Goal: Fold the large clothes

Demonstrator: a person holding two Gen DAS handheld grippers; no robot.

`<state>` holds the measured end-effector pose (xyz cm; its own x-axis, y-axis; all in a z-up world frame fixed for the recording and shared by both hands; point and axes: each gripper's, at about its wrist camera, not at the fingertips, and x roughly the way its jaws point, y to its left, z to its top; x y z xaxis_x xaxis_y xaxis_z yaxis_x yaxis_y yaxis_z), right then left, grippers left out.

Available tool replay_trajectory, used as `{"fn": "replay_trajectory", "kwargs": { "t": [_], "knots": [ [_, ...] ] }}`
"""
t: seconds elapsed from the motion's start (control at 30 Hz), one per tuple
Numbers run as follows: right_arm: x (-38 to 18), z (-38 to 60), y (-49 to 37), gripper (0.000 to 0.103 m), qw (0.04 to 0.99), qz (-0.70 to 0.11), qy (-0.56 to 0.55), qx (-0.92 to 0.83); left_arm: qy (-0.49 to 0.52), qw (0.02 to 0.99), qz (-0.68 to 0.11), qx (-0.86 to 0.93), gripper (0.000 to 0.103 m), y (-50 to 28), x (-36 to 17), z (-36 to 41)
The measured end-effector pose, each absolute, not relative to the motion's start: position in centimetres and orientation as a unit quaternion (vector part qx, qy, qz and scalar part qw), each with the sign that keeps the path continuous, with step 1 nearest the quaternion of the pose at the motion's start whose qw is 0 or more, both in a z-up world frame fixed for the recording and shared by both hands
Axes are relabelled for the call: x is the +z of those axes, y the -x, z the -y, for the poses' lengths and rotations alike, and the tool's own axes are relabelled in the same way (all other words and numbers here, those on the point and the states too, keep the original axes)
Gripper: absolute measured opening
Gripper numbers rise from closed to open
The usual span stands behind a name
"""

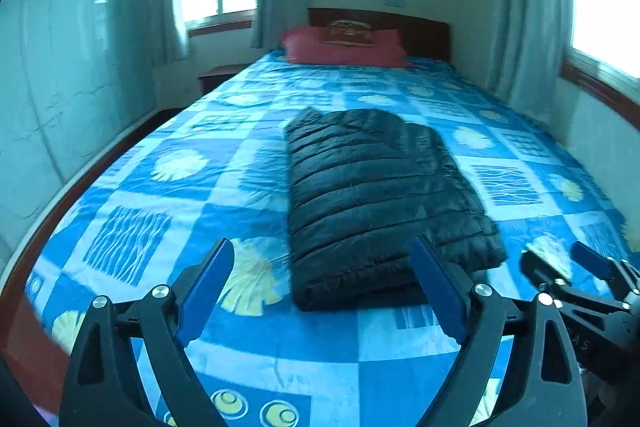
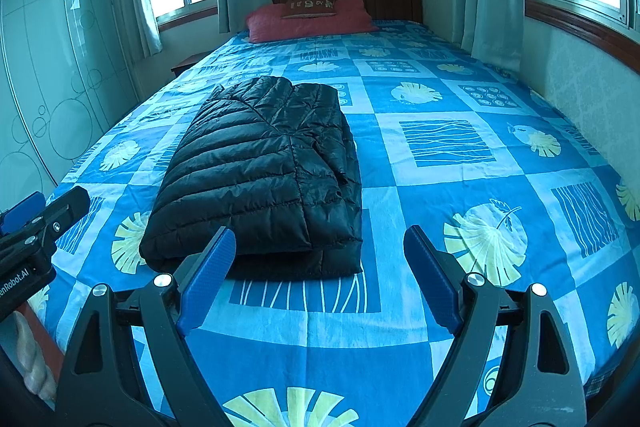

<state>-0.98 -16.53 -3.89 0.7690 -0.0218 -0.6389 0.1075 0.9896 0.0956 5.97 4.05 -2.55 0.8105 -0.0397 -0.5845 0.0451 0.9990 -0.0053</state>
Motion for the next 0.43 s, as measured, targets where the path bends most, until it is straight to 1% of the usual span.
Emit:
{"fn": "replay_trajectory", "kwargs": {
  "t": [0.23, 0.43],
  "knots": [
    [-4.2, 17.0, 0.6, 0.086, 0.937, -0.34, -0.066, -0.037, 0.002, 0.95, -0.31, -0.031, 0.089, -7.2, -3.5, -4.3],
    [-5.8, 20.0, -0.8, 0.086, 0.932, -0.348, -0.081, -0.068, 0.015, 0.937, -0.35, -0.011, 0.089, -10.0, -6.0, -6.2]
  ]
}}
